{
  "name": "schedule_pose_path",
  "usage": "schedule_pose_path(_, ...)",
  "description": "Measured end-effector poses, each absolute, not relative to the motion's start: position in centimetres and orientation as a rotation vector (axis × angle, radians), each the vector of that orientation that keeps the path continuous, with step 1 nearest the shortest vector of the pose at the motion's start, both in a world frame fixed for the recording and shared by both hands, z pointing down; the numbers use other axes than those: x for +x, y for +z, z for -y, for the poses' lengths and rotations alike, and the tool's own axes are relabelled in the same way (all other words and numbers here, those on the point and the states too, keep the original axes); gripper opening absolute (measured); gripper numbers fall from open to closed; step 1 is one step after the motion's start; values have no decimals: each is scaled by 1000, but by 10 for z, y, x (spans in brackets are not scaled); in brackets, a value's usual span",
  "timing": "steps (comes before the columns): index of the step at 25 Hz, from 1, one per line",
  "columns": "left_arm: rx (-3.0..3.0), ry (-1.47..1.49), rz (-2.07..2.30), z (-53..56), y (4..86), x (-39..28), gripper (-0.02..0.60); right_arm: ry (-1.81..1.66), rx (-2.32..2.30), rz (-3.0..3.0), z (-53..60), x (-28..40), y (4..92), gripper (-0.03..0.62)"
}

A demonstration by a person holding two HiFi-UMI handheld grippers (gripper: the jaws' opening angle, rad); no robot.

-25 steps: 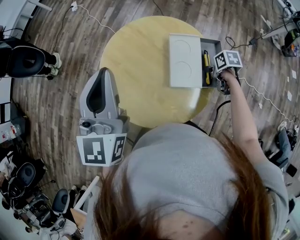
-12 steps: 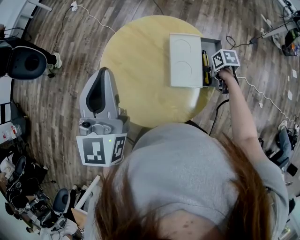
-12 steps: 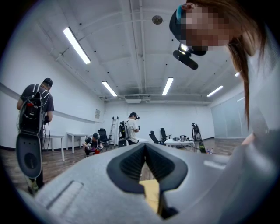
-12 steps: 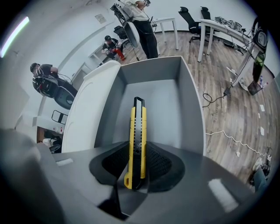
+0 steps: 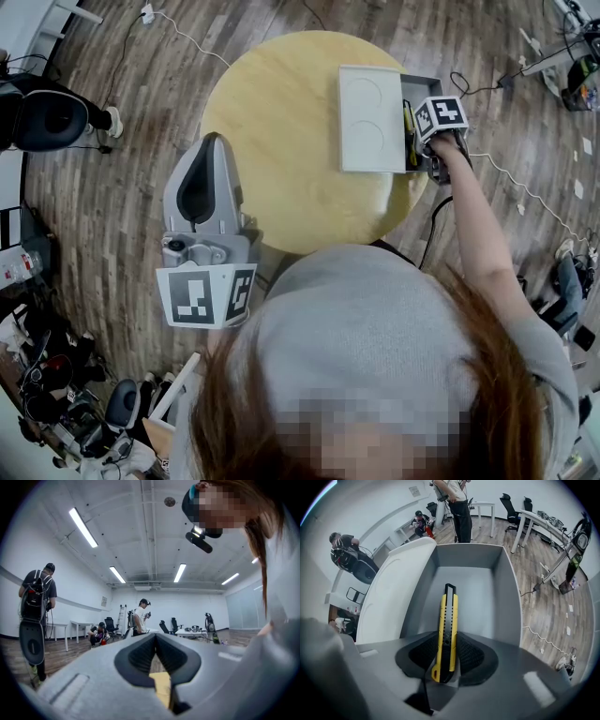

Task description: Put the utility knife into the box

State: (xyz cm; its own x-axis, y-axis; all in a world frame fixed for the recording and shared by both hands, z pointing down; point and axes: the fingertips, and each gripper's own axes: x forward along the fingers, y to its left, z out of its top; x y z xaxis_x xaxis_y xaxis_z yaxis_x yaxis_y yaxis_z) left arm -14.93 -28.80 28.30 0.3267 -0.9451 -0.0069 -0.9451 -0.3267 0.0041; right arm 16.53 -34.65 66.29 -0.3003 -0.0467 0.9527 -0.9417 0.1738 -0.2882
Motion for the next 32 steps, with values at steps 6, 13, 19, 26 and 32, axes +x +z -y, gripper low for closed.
schedule_pose_path(6,-2556,21,-1829,286,281,-153,-6,1228,957,1554,346,164,662,127)
schedule_pose_path(13,-2567,11,-1809,283,281,-150,-6,1159,1010,1637,353,166,652,143)
schedule_pose_path(19,-2583,11,-1777,282,279,-143,-6,1086,1111,1729,364,167,616,142)
schedule_pose_path(26,-2620,19,-1724,281,278,-134,-6,631,1322,2000,380,153,489,72)
schedule_pose_path(32,-2638,28,-1681,284,275,-126,-6,335,1476,2267,371,133,370,30)
